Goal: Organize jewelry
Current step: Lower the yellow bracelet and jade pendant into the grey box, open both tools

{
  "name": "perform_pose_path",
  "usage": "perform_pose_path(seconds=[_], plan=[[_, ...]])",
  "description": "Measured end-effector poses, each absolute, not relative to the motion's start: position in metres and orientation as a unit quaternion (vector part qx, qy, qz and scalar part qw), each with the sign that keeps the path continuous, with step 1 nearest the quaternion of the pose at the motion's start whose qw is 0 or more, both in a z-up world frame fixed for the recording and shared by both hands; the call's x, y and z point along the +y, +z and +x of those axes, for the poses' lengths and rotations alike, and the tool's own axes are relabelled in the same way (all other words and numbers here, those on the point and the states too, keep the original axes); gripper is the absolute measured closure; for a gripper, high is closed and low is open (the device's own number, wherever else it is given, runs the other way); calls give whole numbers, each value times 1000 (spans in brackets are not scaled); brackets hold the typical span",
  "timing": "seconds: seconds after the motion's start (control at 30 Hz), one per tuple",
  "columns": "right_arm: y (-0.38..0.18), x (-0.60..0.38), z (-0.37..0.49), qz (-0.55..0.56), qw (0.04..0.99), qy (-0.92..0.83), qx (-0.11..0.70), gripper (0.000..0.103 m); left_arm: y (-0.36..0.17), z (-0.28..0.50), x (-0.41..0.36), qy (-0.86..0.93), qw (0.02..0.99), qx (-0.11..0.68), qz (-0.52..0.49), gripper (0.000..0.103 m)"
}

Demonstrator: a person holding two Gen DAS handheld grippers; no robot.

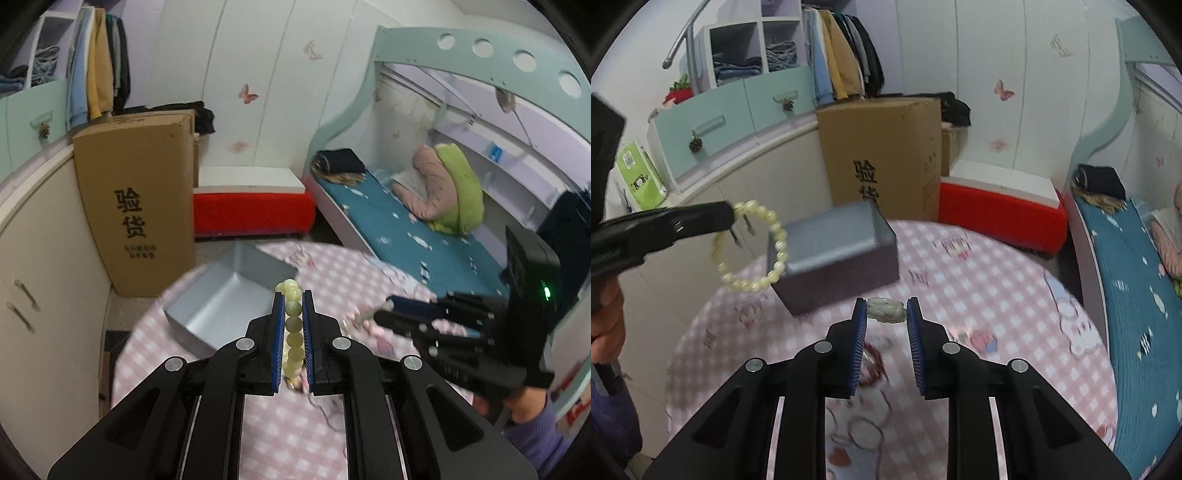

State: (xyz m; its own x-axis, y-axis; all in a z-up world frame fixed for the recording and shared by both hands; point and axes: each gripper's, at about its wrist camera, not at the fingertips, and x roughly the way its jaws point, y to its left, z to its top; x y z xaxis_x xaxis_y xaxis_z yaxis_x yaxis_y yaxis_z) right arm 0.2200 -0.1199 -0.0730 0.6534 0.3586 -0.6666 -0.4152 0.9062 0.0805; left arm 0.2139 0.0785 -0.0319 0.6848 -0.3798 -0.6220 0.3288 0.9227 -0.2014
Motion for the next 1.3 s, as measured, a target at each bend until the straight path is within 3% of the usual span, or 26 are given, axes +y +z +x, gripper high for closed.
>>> perform_pose_path(seconds=[0.17,0.3,0.7,1.3], plan=[[-52,-96,243,-36,908,231,349,81,-22,246,90,-186,914,357,-44,93],[-49,-70,268,-41,902,240,356,81,-46,279,91,-167,900,401,-35,93],[-100,-24,327,-60,874,234,422,81,-120,316,101,-141,869,473,-37,93],[-123,-10,351,-70,849,236,468,81,-117,319,110,-133,869,474,-52,91]])
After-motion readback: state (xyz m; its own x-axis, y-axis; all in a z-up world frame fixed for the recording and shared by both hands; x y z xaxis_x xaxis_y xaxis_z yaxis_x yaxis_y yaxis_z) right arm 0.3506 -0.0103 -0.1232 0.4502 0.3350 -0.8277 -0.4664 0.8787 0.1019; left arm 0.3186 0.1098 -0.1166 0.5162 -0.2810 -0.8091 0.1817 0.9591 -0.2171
